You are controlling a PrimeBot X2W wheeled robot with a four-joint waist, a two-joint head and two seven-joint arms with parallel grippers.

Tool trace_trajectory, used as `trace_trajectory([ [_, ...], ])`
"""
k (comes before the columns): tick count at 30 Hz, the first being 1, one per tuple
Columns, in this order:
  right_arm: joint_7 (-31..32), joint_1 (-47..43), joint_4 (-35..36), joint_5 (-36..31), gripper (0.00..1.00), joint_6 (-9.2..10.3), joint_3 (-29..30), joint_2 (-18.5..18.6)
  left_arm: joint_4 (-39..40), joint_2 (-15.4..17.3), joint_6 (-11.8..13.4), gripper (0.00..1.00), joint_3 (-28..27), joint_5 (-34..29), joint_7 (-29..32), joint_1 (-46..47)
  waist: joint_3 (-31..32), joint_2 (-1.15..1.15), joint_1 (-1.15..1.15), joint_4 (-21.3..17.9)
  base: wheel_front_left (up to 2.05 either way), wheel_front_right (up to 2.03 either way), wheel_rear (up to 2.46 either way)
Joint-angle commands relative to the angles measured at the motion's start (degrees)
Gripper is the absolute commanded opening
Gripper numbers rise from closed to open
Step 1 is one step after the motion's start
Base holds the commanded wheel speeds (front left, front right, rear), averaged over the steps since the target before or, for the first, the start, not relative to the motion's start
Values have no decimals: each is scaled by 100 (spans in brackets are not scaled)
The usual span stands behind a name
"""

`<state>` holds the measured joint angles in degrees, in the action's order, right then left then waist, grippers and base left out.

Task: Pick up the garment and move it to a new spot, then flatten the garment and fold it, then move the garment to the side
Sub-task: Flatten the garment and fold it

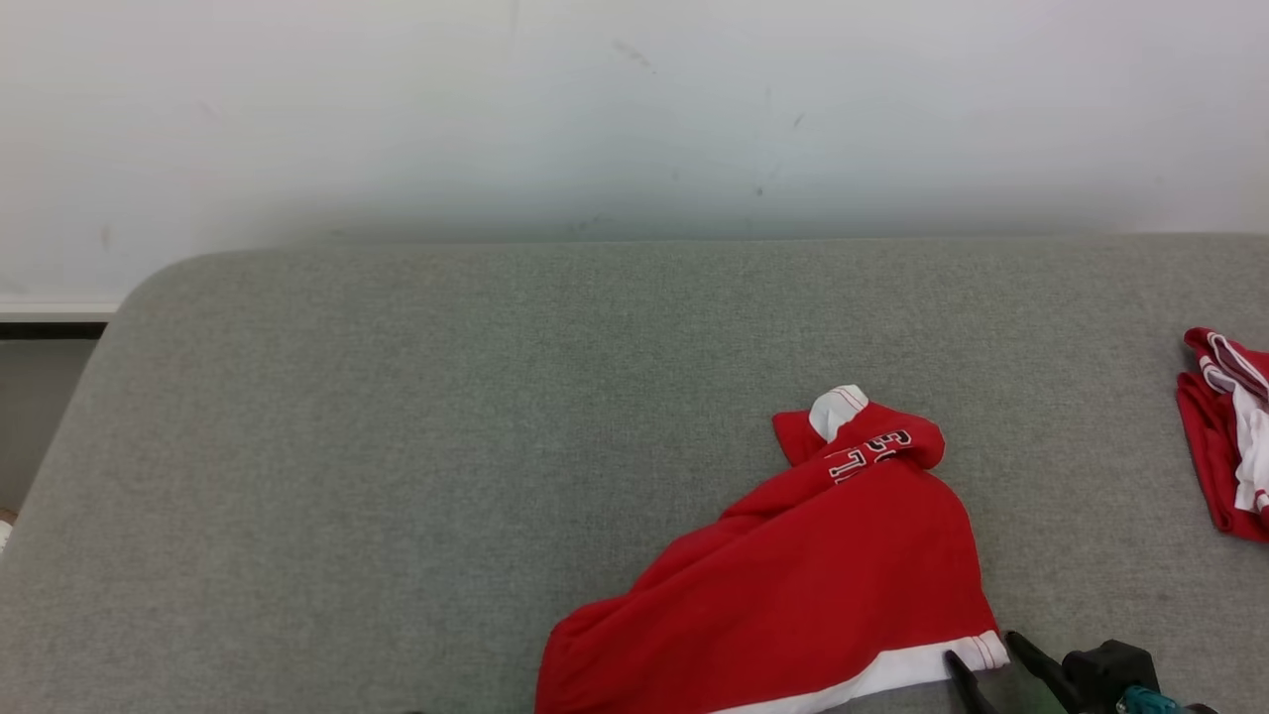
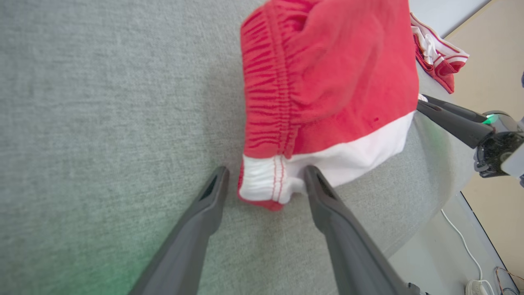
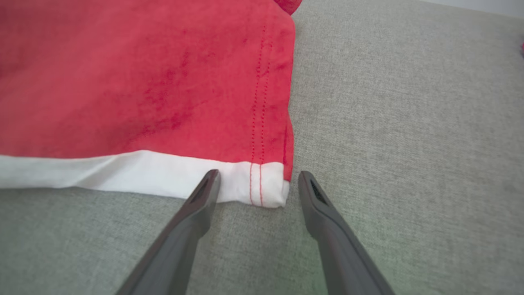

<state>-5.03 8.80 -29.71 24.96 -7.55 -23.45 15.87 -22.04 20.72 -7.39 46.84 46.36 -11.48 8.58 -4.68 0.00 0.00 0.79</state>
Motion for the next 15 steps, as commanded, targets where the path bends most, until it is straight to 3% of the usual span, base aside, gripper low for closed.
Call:
trace_trajectory([
  [1, 28, 112, -65, 5, 100, 15, -5, -7, -67, 37, -9, 93, 73, 73, -27, 87, -11, 0, 0, 15, 0, 0, 0],
  [3, 39, 165, -126, 3, 100, 15, -25, -45, -105, 38, -9, 79, 138, 112, -53, 128, -20, 0, 0, 25, 0, 0, 0],
  [6, 102, 214, -190, 29, 100, 15, -83, -79, -142, 34, -9, 69, 221, 178, -64, 179, -27, 0, 0, 37, 0, 0, 0],
  [7, 151, 222, -228, 83, 100, 15, -129, -96, -157, 33, -9, 51, 282, 215, -60, 201, -29, 0, 0, 44, 0, 0, 0],
  [8, 179, 238, -259, 144, 100, 15, -165, -110, -170, 30, -9, 42, 332, 263, -55, 225, -33, 0, 0, 51, 0, 0, 0],
  [9, 232, 253, -300, 213, 63, 15, -169, -124, -181, 29, -9, 39, 386, 301, -65, 259, -35, 0, 0, 59, 0, 0, 0],
  [11, 188, 283, -326, 383, 8, 15, -160, -152, -192, 16, -9, 27, 499, 366, -89, 332, -25, 0, 0, 71, 0, 0, 0],
  [12, 159, 287, -345, 555, 0, 15, -98, -186, -200, 10, -9, 10, 554, 383, -99, 365, -15, 0, 0, 73, 0, 0, 0],
  [13, 165, 297, -338, 660, 0, 15, -99, -182, -195, 0, -9, 0, 601, 421, -111, 408, -6, 0, 0, 75, 0, 0, 0],
  [15, 99, 333, -257, 969, 0, 15, -40, -160, -119, 6, -10, 0, 710, 511, -111, 467, 26, 0, 0, 69, 0, 0, 0],
])
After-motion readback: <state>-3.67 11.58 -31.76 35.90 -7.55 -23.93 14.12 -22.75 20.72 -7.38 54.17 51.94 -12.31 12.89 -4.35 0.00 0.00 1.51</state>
